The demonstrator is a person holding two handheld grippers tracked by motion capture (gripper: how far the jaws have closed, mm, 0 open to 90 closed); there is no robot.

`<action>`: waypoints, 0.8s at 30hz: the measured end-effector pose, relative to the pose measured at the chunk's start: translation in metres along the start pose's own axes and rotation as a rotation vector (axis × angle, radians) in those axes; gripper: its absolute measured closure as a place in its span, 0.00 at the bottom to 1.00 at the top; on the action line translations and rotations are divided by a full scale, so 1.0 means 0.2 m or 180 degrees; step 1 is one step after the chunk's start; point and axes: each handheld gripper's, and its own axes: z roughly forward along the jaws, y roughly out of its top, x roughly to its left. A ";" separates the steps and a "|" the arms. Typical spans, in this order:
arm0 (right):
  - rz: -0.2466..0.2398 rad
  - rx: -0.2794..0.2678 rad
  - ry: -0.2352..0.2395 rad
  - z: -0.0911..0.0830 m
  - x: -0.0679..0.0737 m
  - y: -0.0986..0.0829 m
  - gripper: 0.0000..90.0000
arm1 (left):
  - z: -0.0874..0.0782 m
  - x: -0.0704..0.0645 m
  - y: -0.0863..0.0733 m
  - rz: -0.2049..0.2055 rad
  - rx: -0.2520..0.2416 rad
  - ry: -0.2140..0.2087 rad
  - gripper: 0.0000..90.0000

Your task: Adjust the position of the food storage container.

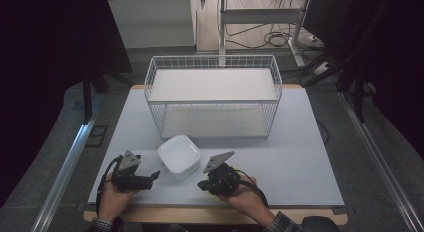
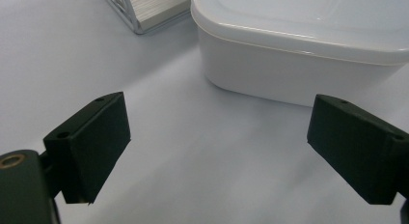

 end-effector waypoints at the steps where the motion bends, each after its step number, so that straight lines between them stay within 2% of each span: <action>1: 0.0046 -0.0033 -0.0039 -0.02 -0.03 -0.03 1.00 | 0.00 0.00 0.00 -0.0005 0.0004 0.0001 0.08; 9: 0.0239 -0.0112 -0.0227 -0.12 -0.12 -0.11 1.00 | 0.00 -0.01 0.00 0.0017 0.0017 -0.0005 0.08; 13: 0.0362 -0.0147 -0.0368 -0.17 -0.18 -0.16 1.00 | 0.00 -0.01 0.00 0.0002 0.0035 -0.0018 0.09; 18: 0.0454 -0.0158 -0.0443 -0.22 -0.22 -0.20 0.99 | 0.01 -0.01 0.00 -0.0003 0.0042 -0.0021 0.09; 24: 0.0575 -0.0149 -0.0662 -0.31 -0.28 -0.28 0.99 | 0.01 -0.01 0.00 -0.0023 0.0036 -0.0035 0.09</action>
